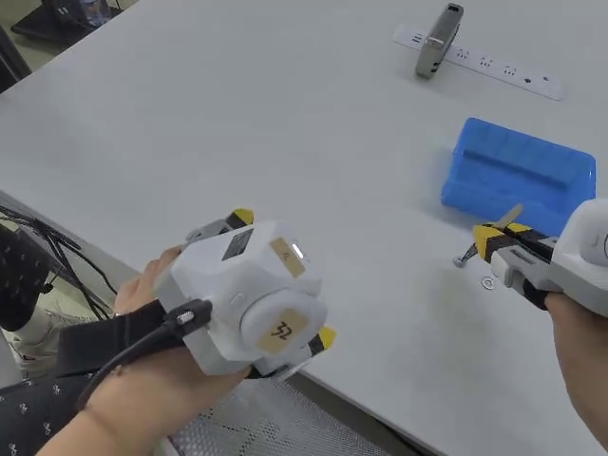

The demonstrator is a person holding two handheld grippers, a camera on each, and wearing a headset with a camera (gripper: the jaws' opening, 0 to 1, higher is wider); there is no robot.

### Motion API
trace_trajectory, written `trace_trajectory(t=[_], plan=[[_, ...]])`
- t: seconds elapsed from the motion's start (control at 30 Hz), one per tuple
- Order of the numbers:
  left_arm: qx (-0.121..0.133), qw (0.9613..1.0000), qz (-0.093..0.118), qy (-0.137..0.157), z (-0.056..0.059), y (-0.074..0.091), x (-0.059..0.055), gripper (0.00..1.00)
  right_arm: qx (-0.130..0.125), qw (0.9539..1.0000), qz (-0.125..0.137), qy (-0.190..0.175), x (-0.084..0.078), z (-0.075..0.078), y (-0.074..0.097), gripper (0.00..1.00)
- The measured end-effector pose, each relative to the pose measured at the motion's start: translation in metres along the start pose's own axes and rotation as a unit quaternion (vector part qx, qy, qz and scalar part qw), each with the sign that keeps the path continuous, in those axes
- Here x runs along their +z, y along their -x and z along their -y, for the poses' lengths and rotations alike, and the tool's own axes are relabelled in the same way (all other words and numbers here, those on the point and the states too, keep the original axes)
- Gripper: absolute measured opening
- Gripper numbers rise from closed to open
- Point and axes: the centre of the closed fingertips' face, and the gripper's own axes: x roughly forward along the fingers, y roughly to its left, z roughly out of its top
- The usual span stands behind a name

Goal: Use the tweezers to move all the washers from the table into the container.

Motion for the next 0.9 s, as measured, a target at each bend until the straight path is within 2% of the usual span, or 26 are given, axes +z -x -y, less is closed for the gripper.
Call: trace_trajectory(t=[0.67,0.9], plan=[[-0.002,1.0000,0.006,0.001,0.000,0.001,0.002,0.91,-0.005,0.9995,-0.020,-0.022,-0.003,0.009,0.002,0.02],[-0.004,1.0000,0.008,0.004,0.001,0.001,0.002,0.90,-0.009,0.9994,-0.027,-0.022,-0.005,0.013,0.008,0.02]])
